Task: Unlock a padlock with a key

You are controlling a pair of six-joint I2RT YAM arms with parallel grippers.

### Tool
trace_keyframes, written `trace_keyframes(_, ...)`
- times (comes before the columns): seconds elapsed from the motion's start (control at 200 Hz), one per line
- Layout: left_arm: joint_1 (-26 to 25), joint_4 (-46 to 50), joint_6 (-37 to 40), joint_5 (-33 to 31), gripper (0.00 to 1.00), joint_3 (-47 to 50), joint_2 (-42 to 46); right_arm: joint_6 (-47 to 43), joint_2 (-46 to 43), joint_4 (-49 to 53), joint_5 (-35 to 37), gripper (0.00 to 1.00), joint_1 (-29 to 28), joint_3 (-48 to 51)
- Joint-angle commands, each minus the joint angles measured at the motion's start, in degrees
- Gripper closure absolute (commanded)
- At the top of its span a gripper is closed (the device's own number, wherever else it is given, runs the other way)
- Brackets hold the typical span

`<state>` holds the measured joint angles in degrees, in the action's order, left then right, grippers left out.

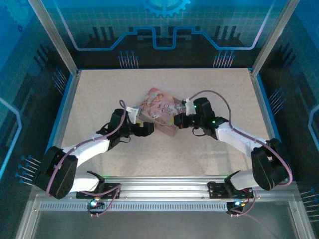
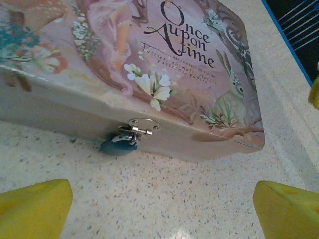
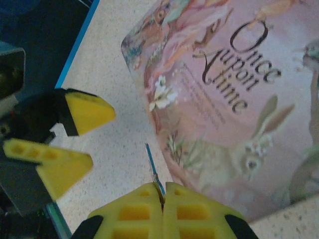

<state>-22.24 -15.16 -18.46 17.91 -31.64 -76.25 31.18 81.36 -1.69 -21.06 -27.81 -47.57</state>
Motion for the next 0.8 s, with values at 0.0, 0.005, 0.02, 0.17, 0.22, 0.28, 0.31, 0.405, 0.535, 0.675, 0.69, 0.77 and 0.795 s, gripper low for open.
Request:
trace_keyframes(0.0,0.66,-9.82,0.84,3.97,0.07,2.10,-3.65,0.29,2.90,-1.65,0.65,1.00,-0.36,-3.30)
trace_keyframes(0.005,0.64,-9.99,0.86,3.97,0.07,2.10,-3.82,0.29,3.00,-1.65,0.71,1.00,-0.38,-3.75)
trace_keyframes(0.02,0.62,-10.49,0.88,4.09,0.07,2.15,-4.32,0.33,3.42,-1.65,0.79,1.00,-0.25,-4.33)
trace_keyframes(0.17,0.71,-14.36,1.09,4.68,0.11,2.10,-8.50,0.34,7.10,-1.53,0.47,1.00,0.16,-6.68)
trace_keyframes(0.22,0.73,-15.60,1.22,4.55,0.11,2.31,-9.51,0.38,8.16,-1.51,0.40,1.00,0.24,-7.08)
trace_keyframes(0.28,0.71,-17.38,1.31,4.50,0.12,2.63,-10.76,0.51,9.37,-1.43,0.08,1.00,0.26,-7.52)
trace_keyframes(0.31,0.71,-18.30,1.32,4.48,0.13,2.68,-11.47,0.55,9.92,-1.30,-0.01,1.00,0.30,-7.66)
trace_keyframes(0.405,0.73,-20.40,1.54,4.68,0.15,2.56,-14.15,0.64,11.29,-0.88,-0.11,1.00,0.44,-7.71)
trace_keyframes(0.535,0.75,-22.23,1.89,4.61,0.16,2.02,-16.94,0.53,12.93,0.48,-0.10,1.00,0.57,-7.82)
trace_keyframes(0.675,0.71,-23.84,2.49,3.96,0.17,1.86,-18.69,-0.09,13.99,1.75,0.19,1.00,0.75,-7.63)
trace_keyframes(0.69,0.71,-23.94,2.54,4.05,0.17,1.85,-18.90,-0.21,14.04,1.90,0.36,1.00,0.74,-7.64)
trace_keyframes(0.77,0.71,-25.02,3.02,4.39,0.17,1.66,-20.24,-0.76,14.26,2.37,0.58,1.00,0.74,-7.45)
trace_keyframes(0.795,0.73,-25.42,3.08,4.46,0.17,1.59,-20.61,-0.88,14.26,2.52,0.73,1.00,0.74,-7.44)
